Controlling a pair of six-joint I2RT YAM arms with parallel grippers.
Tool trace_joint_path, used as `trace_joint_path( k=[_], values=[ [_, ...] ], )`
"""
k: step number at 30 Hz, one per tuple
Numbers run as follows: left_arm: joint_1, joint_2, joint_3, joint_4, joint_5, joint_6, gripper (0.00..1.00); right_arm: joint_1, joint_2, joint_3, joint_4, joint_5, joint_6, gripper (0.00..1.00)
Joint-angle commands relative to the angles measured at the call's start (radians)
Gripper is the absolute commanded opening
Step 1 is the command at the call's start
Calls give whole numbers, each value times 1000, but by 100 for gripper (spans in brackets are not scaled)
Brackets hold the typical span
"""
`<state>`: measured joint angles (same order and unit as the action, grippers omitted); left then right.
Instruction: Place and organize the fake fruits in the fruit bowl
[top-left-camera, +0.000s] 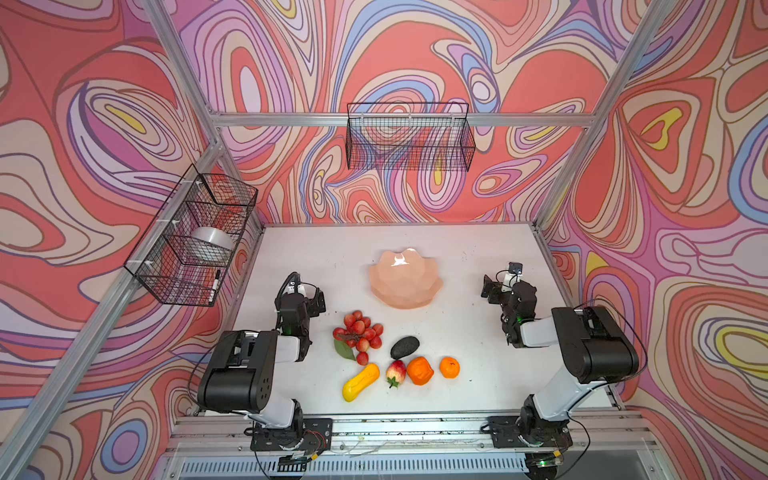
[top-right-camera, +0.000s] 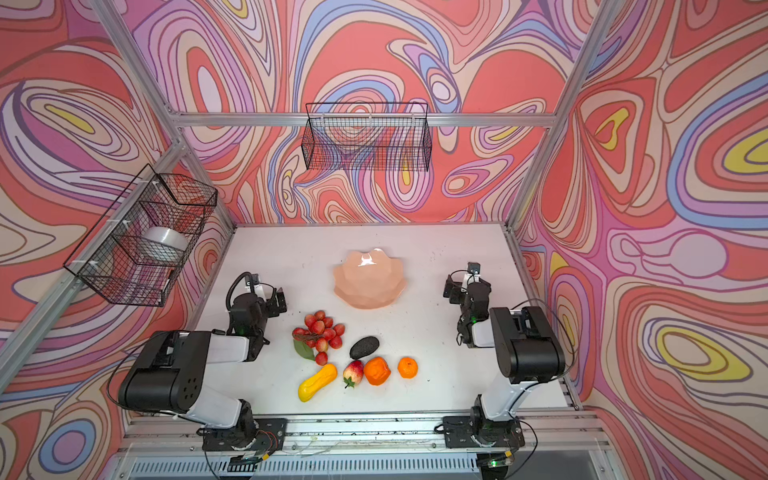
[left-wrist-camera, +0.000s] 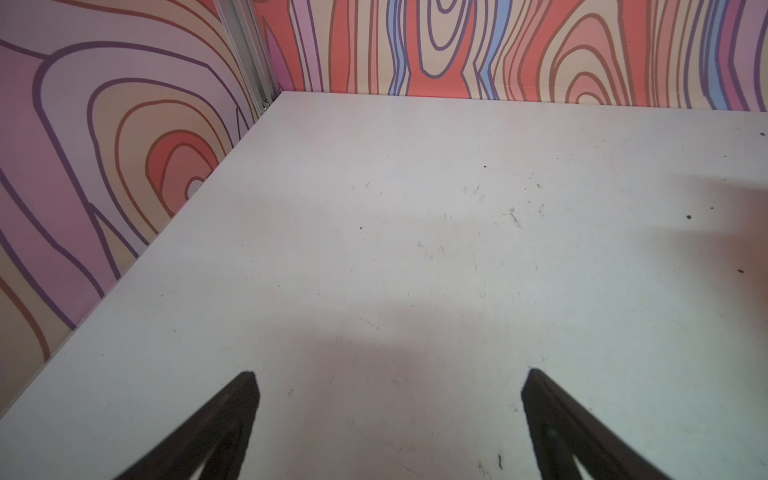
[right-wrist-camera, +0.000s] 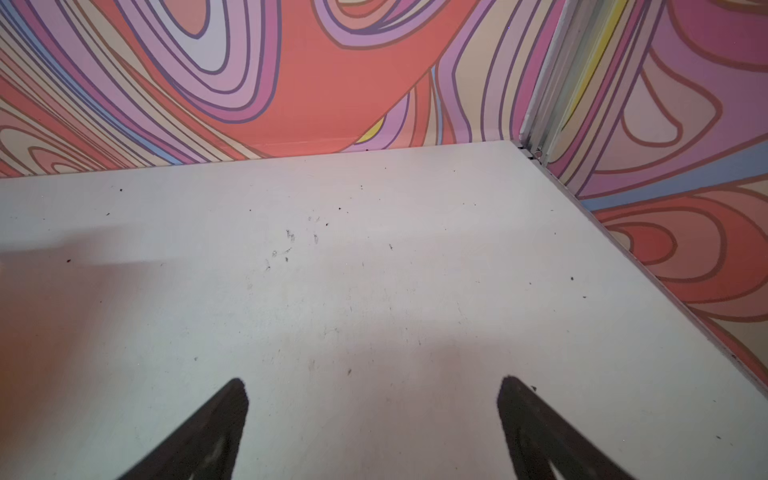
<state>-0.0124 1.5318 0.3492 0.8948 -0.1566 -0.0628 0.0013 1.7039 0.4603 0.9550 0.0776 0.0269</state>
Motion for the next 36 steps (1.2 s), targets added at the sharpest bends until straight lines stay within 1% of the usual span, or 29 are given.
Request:
trace_joint_path(
  k=[1,31,33,34,35,36],
  values=[
    [-1,6,8,24,6,11,100,3,8,14,-6,-9,-5,98],
    [-2,6,7,25,9,12,100,3,7,11,-6,-9,-4,98],
    [-1,-6,-1,37,21,20,100,4,-3,5,7,12,-5,98],
    [-1,-44,4,-4,30,24,100,6,-36,5,-26,35,0,98],
    [-2,-93,26,-79,4,15,100,10,-84,25,-110,74,6,98],
    [-1,-163,86,-272,-95,-41,100,19,-157,87,-296,139,35,98]
  ],
)
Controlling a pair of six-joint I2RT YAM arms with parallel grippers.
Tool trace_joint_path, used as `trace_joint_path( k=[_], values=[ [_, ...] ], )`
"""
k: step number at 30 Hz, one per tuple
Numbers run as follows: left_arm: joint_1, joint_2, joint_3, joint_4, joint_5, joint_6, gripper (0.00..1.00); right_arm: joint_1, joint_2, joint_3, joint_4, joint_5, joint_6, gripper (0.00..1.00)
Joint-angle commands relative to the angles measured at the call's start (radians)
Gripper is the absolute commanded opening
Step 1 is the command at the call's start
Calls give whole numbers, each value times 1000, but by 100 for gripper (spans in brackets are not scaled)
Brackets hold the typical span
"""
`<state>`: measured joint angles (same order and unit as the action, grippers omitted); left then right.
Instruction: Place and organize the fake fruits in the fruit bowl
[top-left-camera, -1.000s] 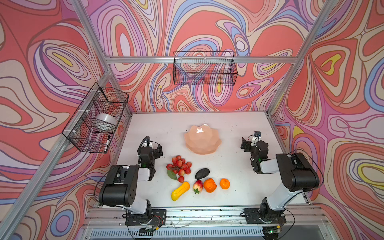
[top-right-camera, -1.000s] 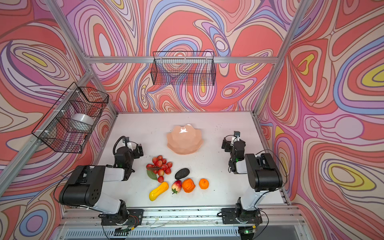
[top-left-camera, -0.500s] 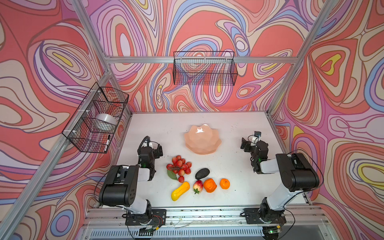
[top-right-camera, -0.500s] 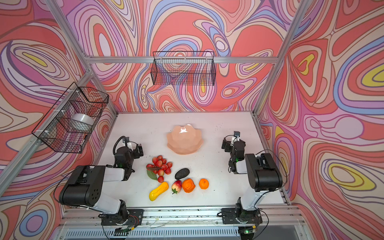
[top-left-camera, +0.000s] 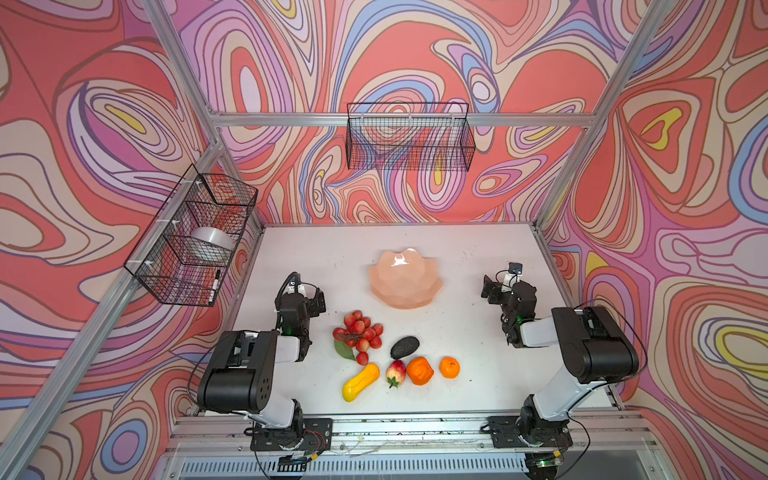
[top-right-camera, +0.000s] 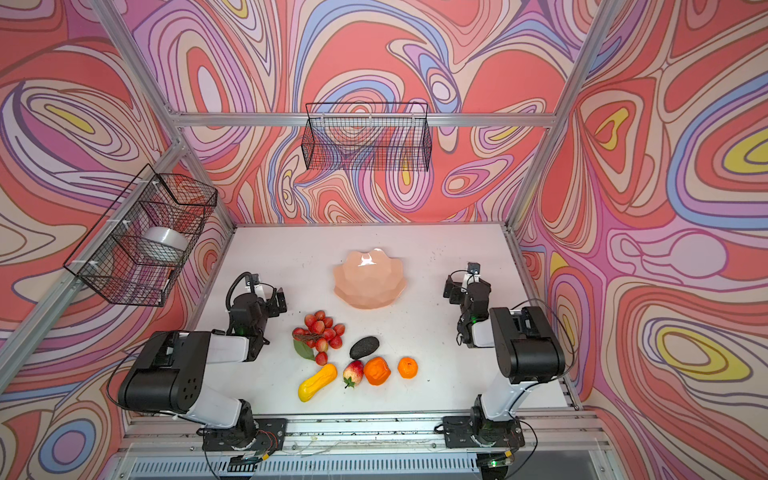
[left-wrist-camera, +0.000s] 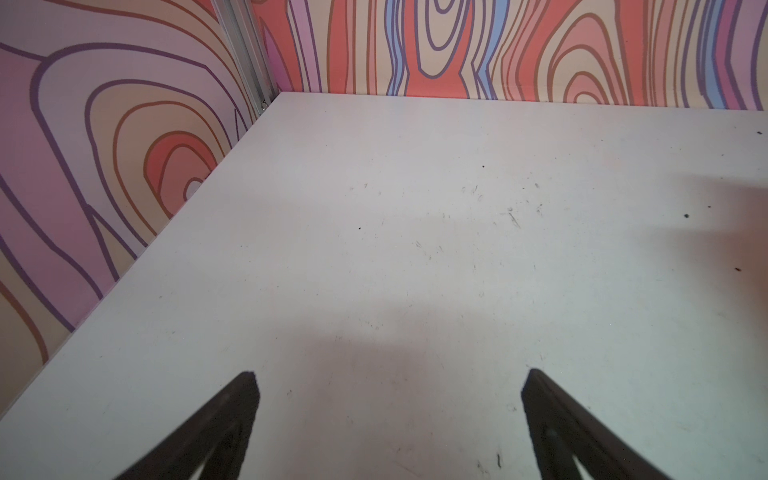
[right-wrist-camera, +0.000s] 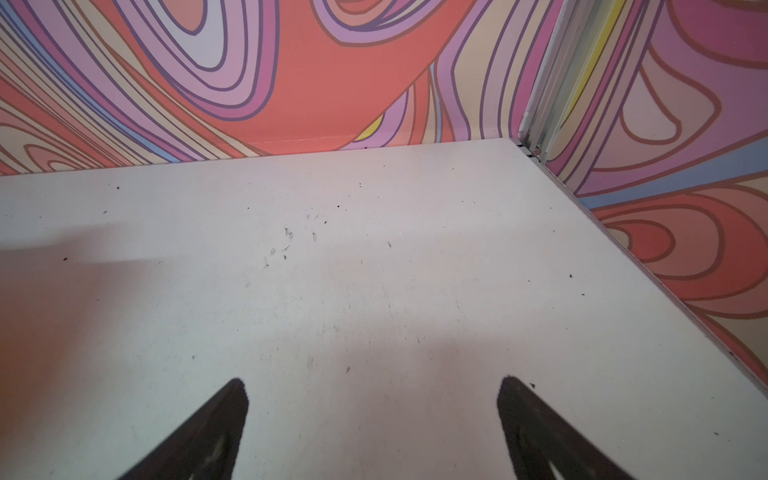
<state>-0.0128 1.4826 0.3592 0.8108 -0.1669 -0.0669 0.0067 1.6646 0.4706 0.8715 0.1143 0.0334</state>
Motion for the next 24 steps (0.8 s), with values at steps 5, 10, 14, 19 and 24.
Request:
trace_joint_path(
  k=[5,10,14,19,24],
  values=[
    [8,-361,374,-864,-168,-219,100,13,-243,526,-1025,21,394,98],
    [8,-613,339,-952,13,-200,100,26,-314,475,-1043,-324,465,95],
    [8,-734,286,-952,22,-254,99,174,-375,513,-1374,-210,440,94],
    [8,-759,309,-987,35,-257,99,385,-493,409,-1612,-156,597,92],
    [8,-728,341,-1021,76,-265,98,615,-574,318,-1703,-71,823,91]
  ],
)
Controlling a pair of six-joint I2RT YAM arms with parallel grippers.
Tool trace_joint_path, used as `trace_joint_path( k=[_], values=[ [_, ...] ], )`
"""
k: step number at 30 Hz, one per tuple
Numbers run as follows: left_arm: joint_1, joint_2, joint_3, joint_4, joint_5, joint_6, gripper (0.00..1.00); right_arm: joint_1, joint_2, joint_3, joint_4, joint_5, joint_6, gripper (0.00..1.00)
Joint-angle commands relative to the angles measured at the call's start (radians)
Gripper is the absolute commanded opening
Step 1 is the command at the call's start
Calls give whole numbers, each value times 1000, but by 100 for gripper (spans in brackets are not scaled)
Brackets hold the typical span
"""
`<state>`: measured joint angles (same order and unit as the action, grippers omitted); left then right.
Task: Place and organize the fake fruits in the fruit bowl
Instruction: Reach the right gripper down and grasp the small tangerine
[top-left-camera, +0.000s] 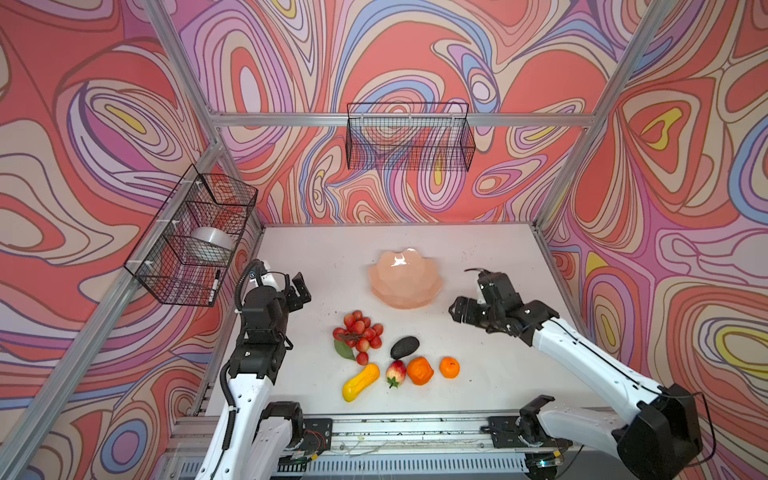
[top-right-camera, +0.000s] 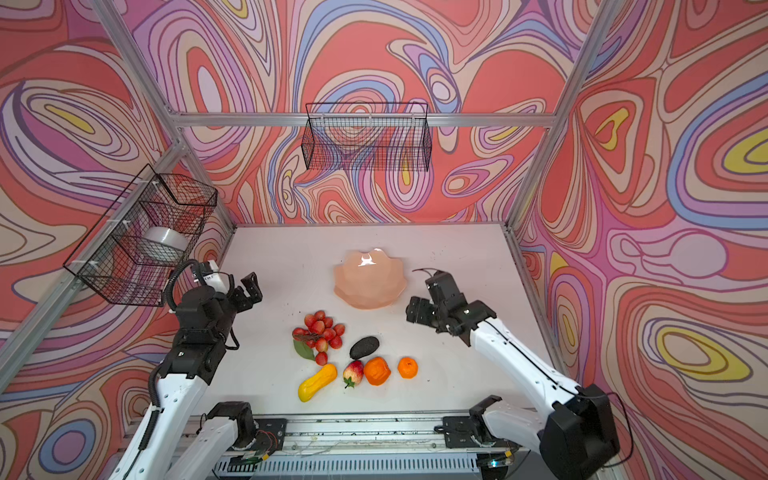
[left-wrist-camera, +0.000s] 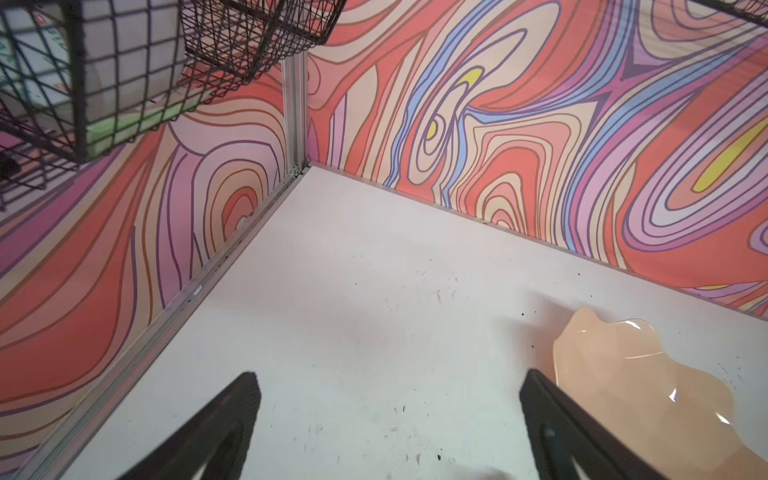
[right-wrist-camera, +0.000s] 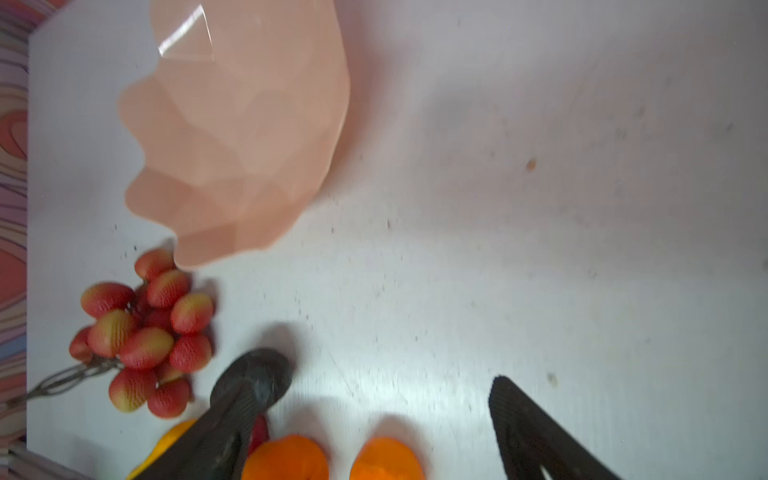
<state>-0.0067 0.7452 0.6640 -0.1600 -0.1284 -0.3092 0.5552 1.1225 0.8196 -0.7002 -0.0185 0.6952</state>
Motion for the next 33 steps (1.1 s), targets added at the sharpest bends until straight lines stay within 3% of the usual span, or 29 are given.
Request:
trace_joint_path(
  k=[1,5,9,13,21,28,33],
  values=[
    [2,12,40,-50,52,-24,98,98,-41,-45,-147,67,198,91],
    [3,14,45,-46,94,-29,98,174,-56,-101,-168,93,294,91],
    [2,10,45,-42,101,-32,99,201,-37,-163,-66,78,339,88],
    [2,-4,43,-46,85,-28,99,240,41,-193,60,30,387,86],
    [2,-14,35,-38,83,-27,99,371,214,-155,121,84,473,85],
    [2,-6,36,-40,93,-30,99,376,216,-210,99,144,528,63],
    [3,0,37,-41,99,-31,99,376,147,-112,-50,244,469,47]
  ],
)
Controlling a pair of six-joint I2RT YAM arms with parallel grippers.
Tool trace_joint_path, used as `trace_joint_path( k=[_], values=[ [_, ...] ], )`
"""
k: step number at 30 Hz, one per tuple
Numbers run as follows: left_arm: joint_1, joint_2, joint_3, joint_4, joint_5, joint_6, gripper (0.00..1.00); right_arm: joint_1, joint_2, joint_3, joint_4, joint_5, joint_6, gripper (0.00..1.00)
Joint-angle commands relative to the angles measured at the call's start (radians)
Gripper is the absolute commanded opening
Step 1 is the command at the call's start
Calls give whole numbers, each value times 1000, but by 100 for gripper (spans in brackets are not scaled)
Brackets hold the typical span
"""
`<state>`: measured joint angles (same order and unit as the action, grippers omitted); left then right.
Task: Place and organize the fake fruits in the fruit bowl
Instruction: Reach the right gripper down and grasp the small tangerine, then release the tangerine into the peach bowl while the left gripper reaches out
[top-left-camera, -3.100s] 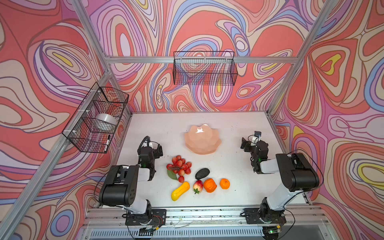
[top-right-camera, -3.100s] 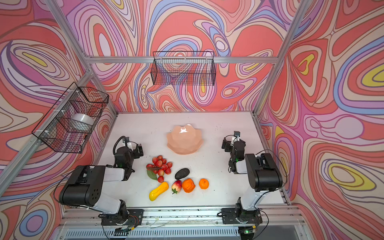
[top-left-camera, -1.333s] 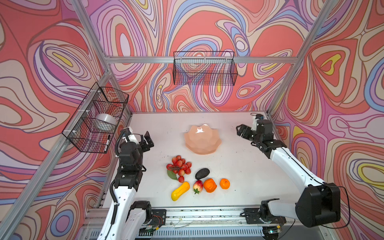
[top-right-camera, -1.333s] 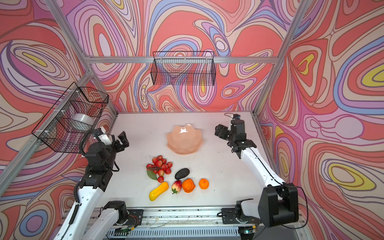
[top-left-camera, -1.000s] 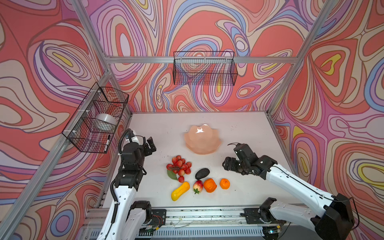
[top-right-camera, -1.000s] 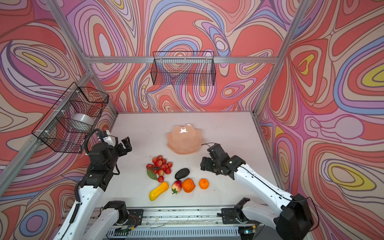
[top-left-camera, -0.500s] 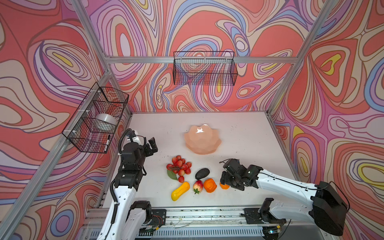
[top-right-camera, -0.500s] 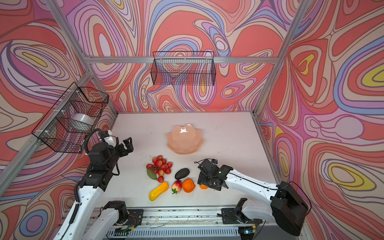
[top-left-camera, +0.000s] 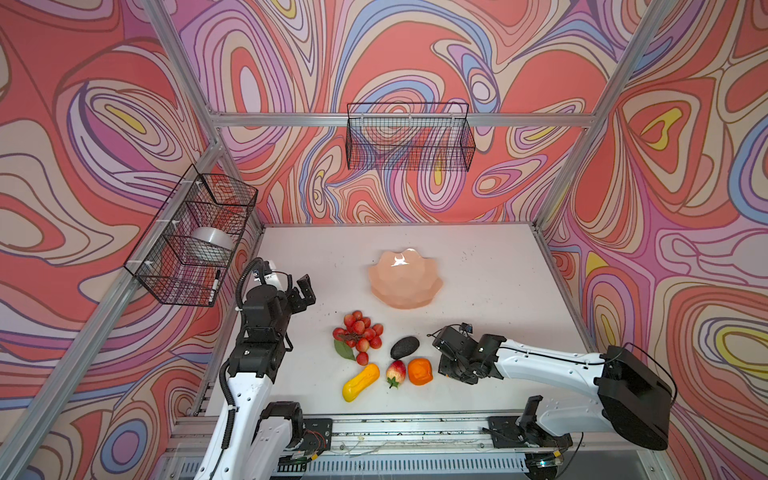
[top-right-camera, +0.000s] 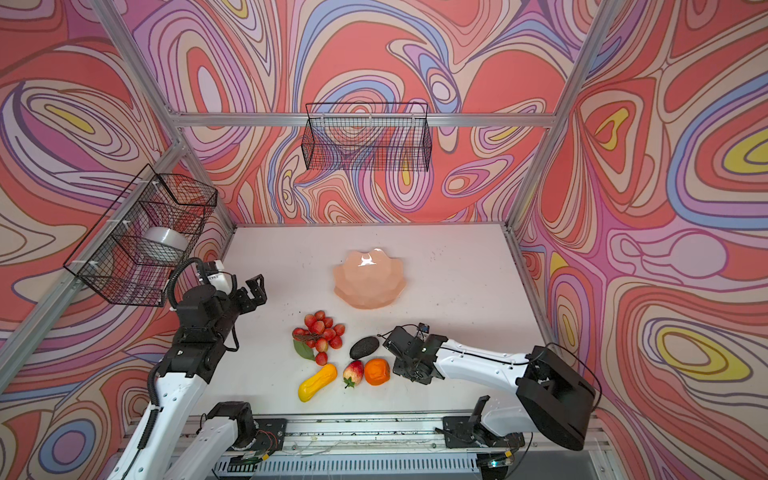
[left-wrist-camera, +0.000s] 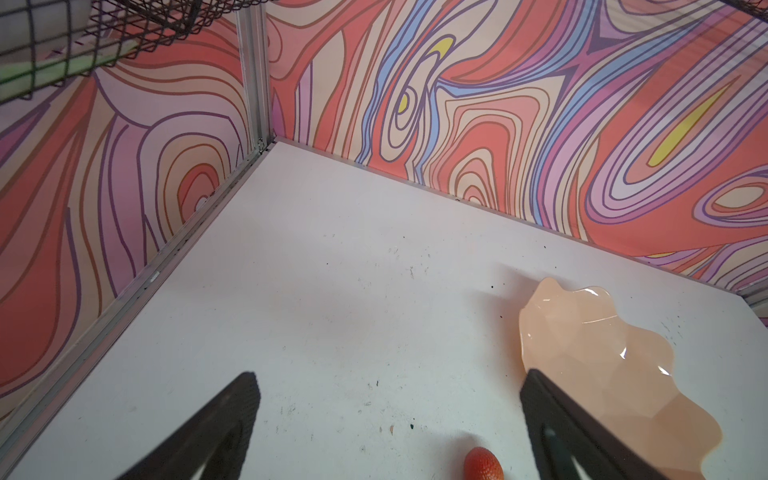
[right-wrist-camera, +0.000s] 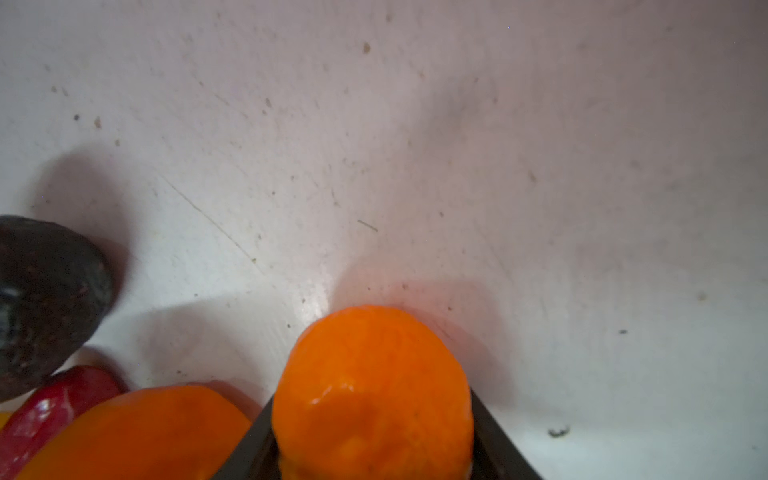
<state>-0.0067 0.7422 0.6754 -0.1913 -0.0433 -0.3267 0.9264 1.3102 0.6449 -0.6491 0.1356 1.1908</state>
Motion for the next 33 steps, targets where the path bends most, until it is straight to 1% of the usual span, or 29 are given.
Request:
trace_joint_path(
  k=[1,4,6,7,8,11,13,16,20,23,25,30,33],
  values=[
    [2,5,27,-10,13,-14,99,5,-47,107,-137,111,-55,45],
    [2,6,27,-10,23,-14,99,4,-25,302,-236,190,-178,43],
    [2,6,30,-18,25,-16,99,0,39,449,-277,273,-275,43],
    [2,6,32,-22,24,-19,99,-10,78,507,-277,290,-329,43],
    [2,4,33,-28,25,-25,99,-32,119,565,-260,286,-388,43],
    [2,-9,39,-65,58,-32,98,-126,268,703,-154,166,-564,42],
    [3,-27,52,-151,89,-25,97,-160,380,802,-105,145,-655,42],
    [2,-65,70,-261,144,-23,97,-214,601,991,-119,80,-753,42],
    [2,-119,105,-370,259,-42,96,-234,806,1157,-134,75,-820,42],
    [2,-141,127,-417,369,-74,95,-256,904,1236,-135,39,-844,43],
    [2,-141,137,-451,420,-87,93,-262,956,1277,-151,38,-860,43],
    [2,-94,175,-575,458,-85,90,-267,1013,1312,-152,34,-888,44],
    [2,-38,206,-658,470,-69,88,-276,1031,1314,-152,20,-888,48]
  ],
)
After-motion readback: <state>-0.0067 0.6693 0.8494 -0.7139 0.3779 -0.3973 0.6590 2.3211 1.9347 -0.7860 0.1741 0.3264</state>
